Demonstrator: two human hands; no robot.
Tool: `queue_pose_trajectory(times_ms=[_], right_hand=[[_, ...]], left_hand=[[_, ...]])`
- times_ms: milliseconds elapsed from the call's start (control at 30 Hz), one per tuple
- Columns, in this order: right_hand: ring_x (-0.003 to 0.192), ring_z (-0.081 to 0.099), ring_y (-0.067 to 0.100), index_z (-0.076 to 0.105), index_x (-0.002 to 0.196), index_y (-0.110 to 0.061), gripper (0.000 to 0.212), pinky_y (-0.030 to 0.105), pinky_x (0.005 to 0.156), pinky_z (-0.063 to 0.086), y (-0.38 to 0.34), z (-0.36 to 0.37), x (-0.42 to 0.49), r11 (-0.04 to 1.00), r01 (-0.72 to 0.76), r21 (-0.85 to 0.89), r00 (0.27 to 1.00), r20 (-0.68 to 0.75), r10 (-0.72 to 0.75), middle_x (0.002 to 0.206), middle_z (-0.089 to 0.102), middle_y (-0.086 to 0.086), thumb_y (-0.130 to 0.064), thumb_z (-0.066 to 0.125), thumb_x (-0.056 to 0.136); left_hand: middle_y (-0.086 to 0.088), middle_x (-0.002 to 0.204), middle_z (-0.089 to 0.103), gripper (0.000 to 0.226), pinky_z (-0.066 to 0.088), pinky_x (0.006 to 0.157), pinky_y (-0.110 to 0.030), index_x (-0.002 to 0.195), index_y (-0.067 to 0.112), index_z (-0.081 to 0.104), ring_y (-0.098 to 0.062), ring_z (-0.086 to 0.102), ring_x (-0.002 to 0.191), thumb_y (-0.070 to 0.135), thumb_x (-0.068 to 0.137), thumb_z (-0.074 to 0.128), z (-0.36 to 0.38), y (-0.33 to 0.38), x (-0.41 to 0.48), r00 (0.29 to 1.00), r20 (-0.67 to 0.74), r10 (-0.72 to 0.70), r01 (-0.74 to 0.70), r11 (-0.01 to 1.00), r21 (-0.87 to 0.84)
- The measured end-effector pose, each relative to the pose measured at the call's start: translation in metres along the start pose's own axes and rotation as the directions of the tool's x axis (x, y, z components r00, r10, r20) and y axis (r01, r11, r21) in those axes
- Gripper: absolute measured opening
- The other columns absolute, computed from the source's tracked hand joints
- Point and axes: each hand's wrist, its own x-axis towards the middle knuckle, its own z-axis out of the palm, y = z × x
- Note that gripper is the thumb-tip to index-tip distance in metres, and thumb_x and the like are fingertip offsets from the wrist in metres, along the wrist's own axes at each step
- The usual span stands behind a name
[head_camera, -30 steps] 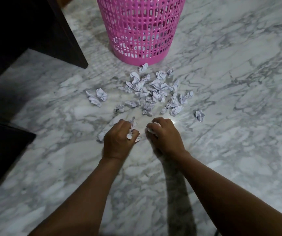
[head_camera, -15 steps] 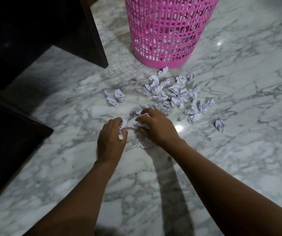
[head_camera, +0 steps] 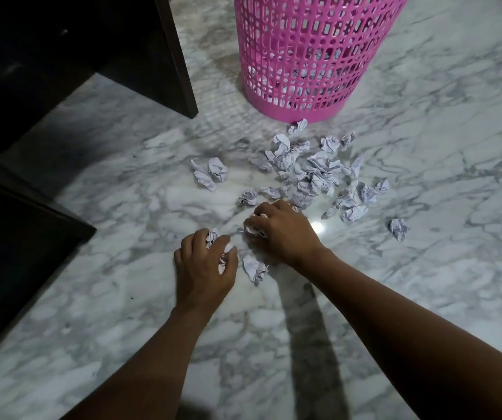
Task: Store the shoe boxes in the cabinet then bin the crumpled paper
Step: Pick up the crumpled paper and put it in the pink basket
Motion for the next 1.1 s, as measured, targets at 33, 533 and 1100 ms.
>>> queue_pose_trajectory(times_ms=[33,533,1100], right_hand=[[0.092,0.06,0.033,0.074,0.098,-0.023,0.022,0.037,0.059,0.052,-0.001,0.001,0.001,1.0,-0.004,0.006,1.0,0.017,0.004,0.101,0.067,0.002,-0.041,0.068,0.086],[0.085,0.063,0.026,0.07,0.093,-0.025,0.019,0.028,0.055,0.047,-0.051,0.002,-0.062,0.998,0.011,0.055,0.997,-0.075,-0.007,0.104,0.068,-0.002,-0.039,0.066,0.082],[0.08,0.061,0.035,0.074,0.091,-0.018,0.017,0.033,0.063,0.045,-0.046,0.008,-0.048,0.939,-0.157,0.306,0.987,0.031,0.155,0.093,0.065,0.011,-0.027,0.076,0.078]], left_hand=[[-0.006,0.111,0.06,0.02,0.044,0.072,-0.039,0.1,0.024,0.07,-0.031,0.052,0.099,0.036,0.085,0.063,0.001,-0.001,0.0,1.0,-0.008,0.005,-0.005,1.0,0.002],[-0.004,0.083,0.058,0.022,0.046,0.047,-0.034,0.074,0.021,0.068,-0.029,0.06,0.071,0.038,0.088,0.067,-0.006,-0.007,0.021,0.995,-0.061,-0.075,0.076,0.997,0.021],[-0.003,0.079,0.059,0.013,0.047,0.056,-0.033,0.068,0.014,0.065,-0.039,0.058,0.066,0.023,0.076,0.064,-0.018,-0.001,0.037,0.971,0.058,-0.233,0.239,0.96,-0.144]])
